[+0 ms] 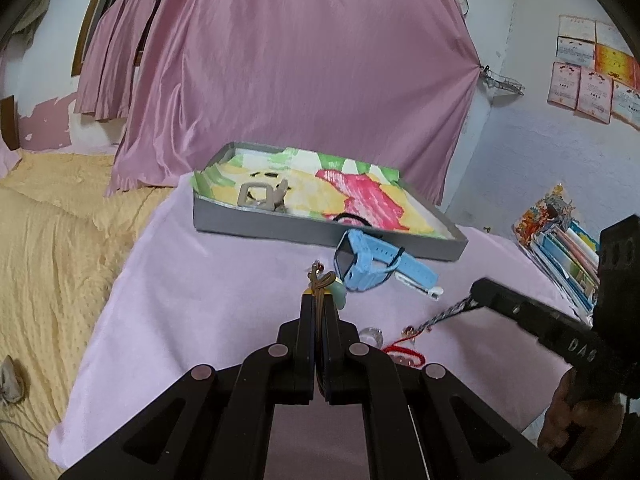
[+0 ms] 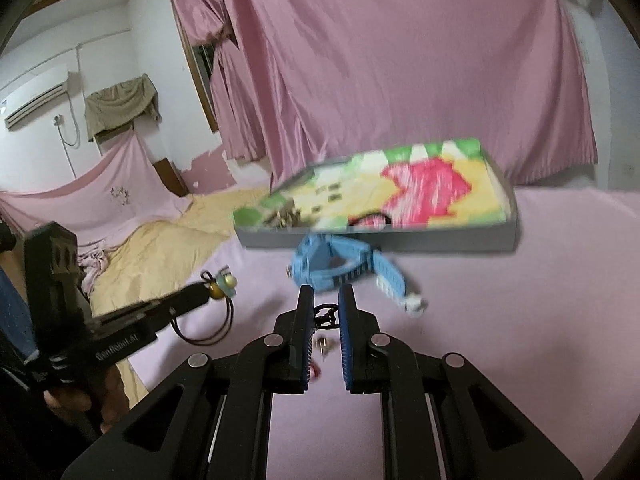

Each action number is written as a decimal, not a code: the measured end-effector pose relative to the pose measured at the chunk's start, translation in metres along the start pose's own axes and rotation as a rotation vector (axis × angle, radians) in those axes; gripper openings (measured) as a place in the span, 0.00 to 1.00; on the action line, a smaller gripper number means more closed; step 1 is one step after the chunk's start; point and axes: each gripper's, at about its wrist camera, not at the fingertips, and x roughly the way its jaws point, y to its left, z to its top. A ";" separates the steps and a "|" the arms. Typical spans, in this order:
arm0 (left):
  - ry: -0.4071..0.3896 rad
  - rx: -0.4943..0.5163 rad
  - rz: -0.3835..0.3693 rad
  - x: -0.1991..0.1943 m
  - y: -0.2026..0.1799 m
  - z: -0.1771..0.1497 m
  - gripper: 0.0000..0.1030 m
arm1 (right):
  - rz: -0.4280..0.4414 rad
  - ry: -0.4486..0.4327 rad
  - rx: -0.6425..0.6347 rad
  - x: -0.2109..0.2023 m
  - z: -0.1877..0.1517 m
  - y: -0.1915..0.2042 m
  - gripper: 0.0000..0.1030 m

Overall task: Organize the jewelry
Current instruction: 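Lift and carry the hair tie and bracelet with both tools toward the tray, then lower both items into the tray and open both tools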

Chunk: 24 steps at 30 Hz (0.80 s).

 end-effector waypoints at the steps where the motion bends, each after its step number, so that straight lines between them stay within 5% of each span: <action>1: -0.006 0.002 -0.001 0.000 -0.001 0.002 0.03 | -0.002 -0.012 -0.007 -0.002 0.004 0.000 0.11; 10: -0.041 0.019 -0.026 0.001 -0.008 0.020 0.03 | -0.012 -0.070 -0.027 -0.009 0.027 -0.004 0.11; 24: -0.062 0.039 -0.087 0.052 -0.014 0.076 0.03 | 0.033 -0.066 0.000 0.042 0.070 -0.027 0.11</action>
